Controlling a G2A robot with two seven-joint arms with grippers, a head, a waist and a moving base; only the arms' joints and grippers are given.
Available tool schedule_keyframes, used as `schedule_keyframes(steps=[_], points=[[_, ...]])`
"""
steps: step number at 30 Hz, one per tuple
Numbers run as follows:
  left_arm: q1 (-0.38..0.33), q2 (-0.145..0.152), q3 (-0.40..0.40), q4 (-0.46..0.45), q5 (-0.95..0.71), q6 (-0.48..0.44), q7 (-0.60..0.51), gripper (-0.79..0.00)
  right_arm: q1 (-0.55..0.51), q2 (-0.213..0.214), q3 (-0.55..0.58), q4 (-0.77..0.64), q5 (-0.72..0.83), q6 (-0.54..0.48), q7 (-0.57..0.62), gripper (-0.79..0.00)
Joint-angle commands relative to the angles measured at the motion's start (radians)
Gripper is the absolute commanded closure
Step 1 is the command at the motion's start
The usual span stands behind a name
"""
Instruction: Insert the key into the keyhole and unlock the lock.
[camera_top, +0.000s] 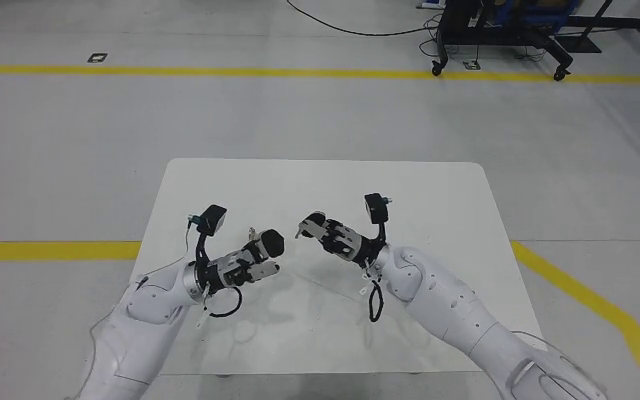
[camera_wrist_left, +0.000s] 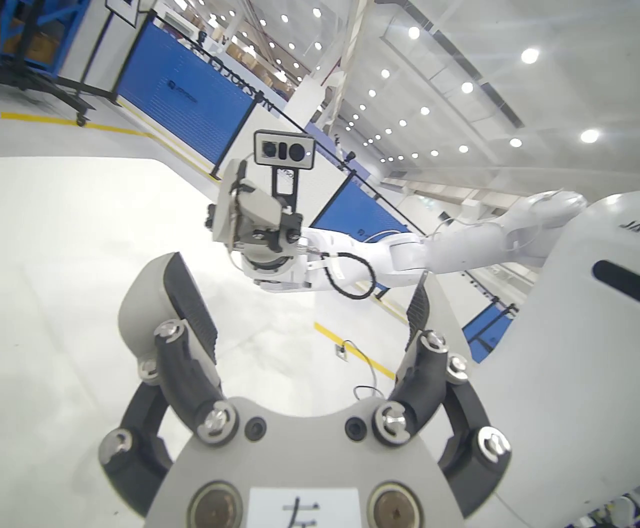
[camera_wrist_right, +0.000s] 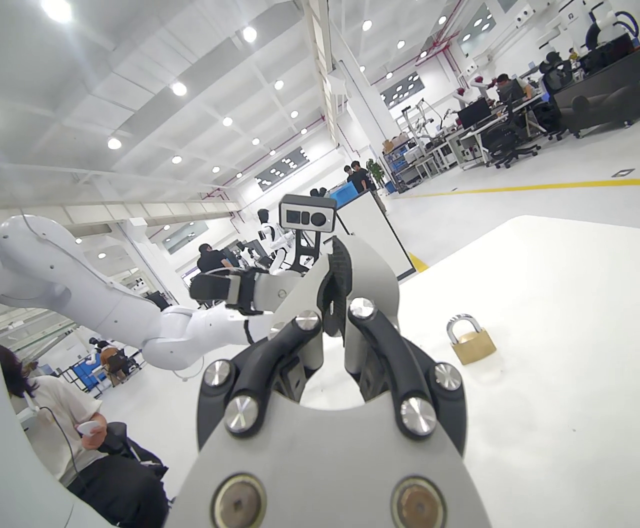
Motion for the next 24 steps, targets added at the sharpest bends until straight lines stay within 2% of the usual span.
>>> schedule_keyframes(steps=[1,3,7,10,18,24], points=[[-0.014,0.013,0.021,0.009,-0.009,-0.002,0.004,-0.570,0.004,0.000,-0.010,0.000,0.007,0.000,-0.003,0.000],[-0.026,0.024,0.042,0.021,-0.014,-0.009,0.011,-0.505,0.009,-0.001,-0.023,-0.004,0.018,0.000,-0.006,0.000],[-0.044,0.044,0.070,0.041,0.003,-0.032,0.033,-0.440,0.022,-0.001,-0.054,-0.010,0.053,0.000,0.009,0.000],[-0.051,0.055,0.081,0.059,0.018,-0.057,0.058,-0.465,0.031,-0.001,-0.069,-0.008,0.067,0.000,0.013,0.000],[-0.064,0.073,0.103,0.083,0.015,-0.084,0.085,-0.446,0.046,0.001,-0.099,0.001,0.088,0.000,0.013,0.000],[-0.065,0.080,0.107,0.076,0.037,-0.084,0.085,-0.314,0.057,0.000,-0.122,0.003,0.100,0.000,0.023,0.000]])
